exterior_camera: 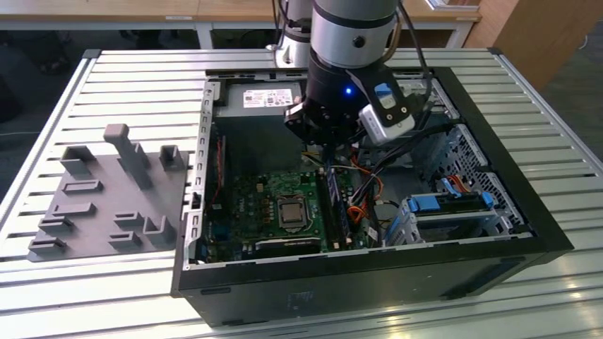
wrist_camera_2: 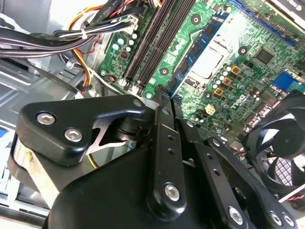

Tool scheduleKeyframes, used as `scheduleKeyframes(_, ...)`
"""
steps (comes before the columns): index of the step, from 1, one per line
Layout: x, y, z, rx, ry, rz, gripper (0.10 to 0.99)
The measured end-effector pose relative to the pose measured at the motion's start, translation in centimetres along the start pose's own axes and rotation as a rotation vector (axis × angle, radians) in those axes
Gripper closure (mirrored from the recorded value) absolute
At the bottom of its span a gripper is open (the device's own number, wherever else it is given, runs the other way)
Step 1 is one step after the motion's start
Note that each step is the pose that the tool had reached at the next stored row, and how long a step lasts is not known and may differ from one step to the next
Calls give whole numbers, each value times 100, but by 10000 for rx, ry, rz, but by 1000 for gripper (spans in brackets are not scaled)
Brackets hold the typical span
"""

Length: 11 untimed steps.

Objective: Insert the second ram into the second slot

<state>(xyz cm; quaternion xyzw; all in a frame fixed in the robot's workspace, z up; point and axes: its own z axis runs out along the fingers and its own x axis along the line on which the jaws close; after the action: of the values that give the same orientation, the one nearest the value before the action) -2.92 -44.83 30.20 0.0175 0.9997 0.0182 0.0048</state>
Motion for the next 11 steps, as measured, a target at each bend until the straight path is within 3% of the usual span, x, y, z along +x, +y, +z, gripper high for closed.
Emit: scheduleKeyframes(11, 0, -2, 65, -1, 1, 0, 949)
